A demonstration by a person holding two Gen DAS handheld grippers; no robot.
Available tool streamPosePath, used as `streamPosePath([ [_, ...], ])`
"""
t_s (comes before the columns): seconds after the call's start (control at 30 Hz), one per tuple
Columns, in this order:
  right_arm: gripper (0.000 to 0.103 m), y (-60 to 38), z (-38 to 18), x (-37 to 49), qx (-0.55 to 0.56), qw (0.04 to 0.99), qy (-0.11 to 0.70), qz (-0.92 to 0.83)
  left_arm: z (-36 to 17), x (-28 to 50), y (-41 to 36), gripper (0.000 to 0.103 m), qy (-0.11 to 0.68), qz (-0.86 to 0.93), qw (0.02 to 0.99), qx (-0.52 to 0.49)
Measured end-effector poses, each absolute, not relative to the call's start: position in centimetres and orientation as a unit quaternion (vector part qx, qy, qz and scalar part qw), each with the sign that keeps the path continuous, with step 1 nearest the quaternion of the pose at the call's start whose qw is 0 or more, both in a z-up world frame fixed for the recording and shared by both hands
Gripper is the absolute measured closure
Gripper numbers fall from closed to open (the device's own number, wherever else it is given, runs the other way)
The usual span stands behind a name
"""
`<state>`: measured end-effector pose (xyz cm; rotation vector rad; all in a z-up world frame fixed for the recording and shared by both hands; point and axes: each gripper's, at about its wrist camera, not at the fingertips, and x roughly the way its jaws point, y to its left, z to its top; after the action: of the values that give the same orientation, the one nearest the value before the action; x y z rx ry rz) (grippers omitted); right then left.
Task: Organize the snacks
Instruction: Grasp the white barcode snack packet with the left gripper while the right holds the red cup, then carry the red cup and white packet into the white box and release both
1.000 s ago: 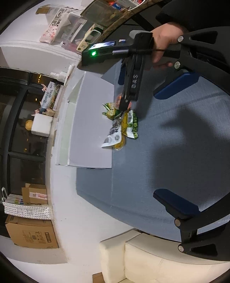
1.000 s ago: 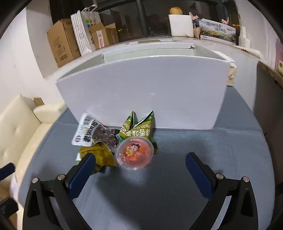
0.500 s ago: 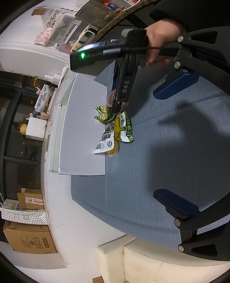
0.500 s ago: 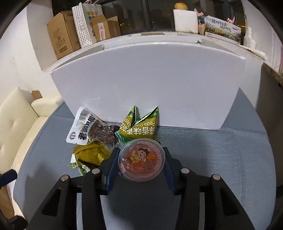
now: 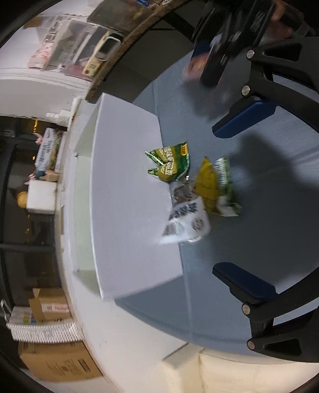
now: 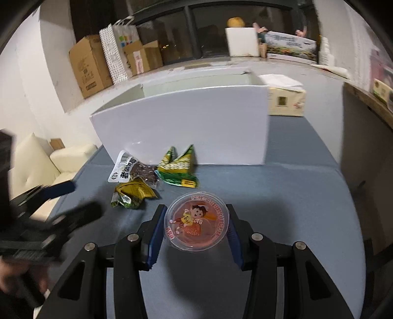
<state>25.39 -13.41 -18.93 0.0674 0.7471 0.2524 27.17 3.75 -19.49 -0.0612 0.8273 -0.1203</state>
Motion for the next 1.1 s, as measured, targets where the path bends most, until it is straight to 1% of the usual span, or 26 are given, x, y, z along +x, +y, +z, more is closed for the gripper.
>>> streamPosePath([
  [0.17,0.053,-16.0,-19.0,24.3,0.063,0.922,0.365,0.108,-20.9,30.2,4.3,0.000,0.424,-0.055,0.903,-0.050],
  [0.27,0.053,-16.9,-19.0,24.3,0.074,0.922,0.367,0.103,-21.4,31.0,4.2,0.000,0.430,-0.051,0.900,-0.044],
  [0.43,0.053,-17.1,-19.2,24.5,0.078,0.921,0.367,0.104,-22.8,32.8,4.4,0.000,0.444,-0.047,0.893,-0.052],
  [0.5,0.053,-17.1,-19.3,24.5,0.079,0.921,0.367,0.106,-23.0,33.2,4.9,0.002,0.442,-0.043,0.894,-0.066],
  [0.57,0.053,-17.2,-19.4,24.5,0.080,0.921,0.367,0.107,-22.9,33.4,5.0,0.016,0.438,-0.037,0.896,-0.066],
  [0.6,0.053,-17.3,-19.5,24.5,0.081,0.920,0.368,0.106,-22.8,33.4,5.1,0.020,0.437,-0.037,0.896,-0.066],
  [0.67,0.053,-17.5,-19.6,24.6,0.084,0.920,0.369,0.104,-22.6,33.3,5.2,0.037,0.436,-0.037,0.897,-0.070],
  [0.7,0.053,-17.6,-19.6,24.5,0.086,0.920,0.368,0.103,-22.5,33.1,5.2,0.041,0.434,-0.043,0.897,-0.071],
  [0.73,0.053,-17.7,-19.6,24.5,0.091,0.919,0.368,0.104,-22.4,32.8,5.3,0.051,0.431,-0.049,0.898,-0.074],
  [0.77,0.053,-17.7,-19.5,24.5,0.093,0.920,0.367,0.104,-22.2,32.5,5.3,0.064,0.427,-0.056,0.899,-0.080],
  [0.8,0.053,-17.6,-19.5,24.4,0.092,0.920,0.365,0.104,-21.9,32.2,5.1,0.070,0.419,-0.063,0.902,-0.080],
  [0.83,0.053,-17.5,-19.4,24.3,0.089,0.921,0.365,0.105,-21.5,31.9,4.7,0.086,0.415,-0.069,0.904,-0.077],
  [0.9,0.053,-17.2,-19.3,24.2,0.088,0.921,0.363,0.107,-21.3,31.6,4.1,0.086,0.415,-0.061,0.906,-0.059],
  [1.1,0.053,-16.7,-18.9,23.7,0.080,0.924,0.358,0.108,-20.7,30.9,4.6,0.086,0.402,-0.075,0.909,-0.081],
])
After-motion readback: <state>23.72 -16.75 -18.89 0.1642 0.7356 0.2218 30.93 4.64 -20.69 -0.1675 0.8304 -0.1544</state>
